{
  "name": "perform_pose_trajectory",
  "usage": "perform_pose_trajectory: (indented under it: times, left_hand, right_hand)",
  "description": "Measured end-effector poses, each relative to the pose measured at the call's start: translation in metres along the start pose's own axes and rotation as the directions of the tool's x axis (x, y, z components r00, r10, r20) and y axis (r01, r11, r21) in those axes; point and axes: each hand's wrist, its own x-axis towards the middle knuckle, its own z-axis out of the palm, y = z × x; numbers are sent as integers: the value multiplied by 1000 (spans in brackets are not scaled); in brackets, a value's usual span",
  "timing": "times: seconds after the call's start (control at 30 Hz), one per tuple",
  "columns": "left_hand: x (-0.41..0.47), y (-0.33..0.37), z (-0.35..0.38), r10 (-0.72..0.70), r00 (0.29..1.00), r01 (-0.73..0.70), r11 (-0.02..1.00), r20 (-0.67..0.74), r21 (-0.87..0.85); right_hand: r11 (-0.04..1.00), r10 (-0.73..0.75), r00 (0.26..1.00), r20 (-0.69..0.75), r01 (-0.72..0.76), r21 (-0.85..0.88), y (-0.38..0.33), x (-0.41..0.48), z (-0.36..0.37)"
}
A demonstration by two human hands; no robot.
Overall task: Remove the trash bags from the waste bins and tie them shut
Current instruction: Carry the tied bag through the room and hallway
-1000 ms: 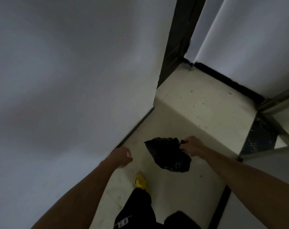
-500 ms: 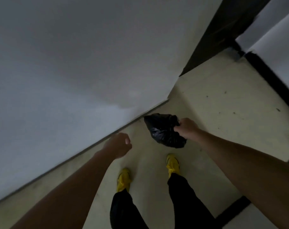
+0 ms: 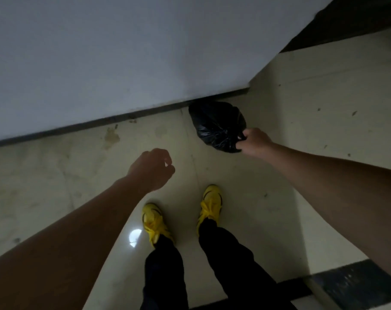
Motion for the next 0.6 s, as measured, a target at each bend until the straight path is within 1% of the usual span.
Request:
perform_pose_trajectory:
  times: [0.13,0.2,0.3,0.43,0.6]
  left_hand:
    - [0,-14,33,-50,998,50,999,29,1]
    - [-12,-15,37,-82,995,84,996,48,-33]
    - [-42,-15,29,-126,990,132,987,61,-96]
    - [-97,-12,-13,-156,988,153,974,-7,-166]
    - [-179,-12,-69,-179,975,133,946,-132,-295]
  right_hand:
    - [1000,-22,1000,-11,22,12,12,13,18]
    - [1000,-26,1000,-17,26,-10,14,1,18]
    - [998,-29,1000,9,30,-46,6,-29,11]
    - [986,-97,994,49,102,-134,-31,-96,-10]
    - [942,-224,967,124,248,-228,-83,-195,-27]
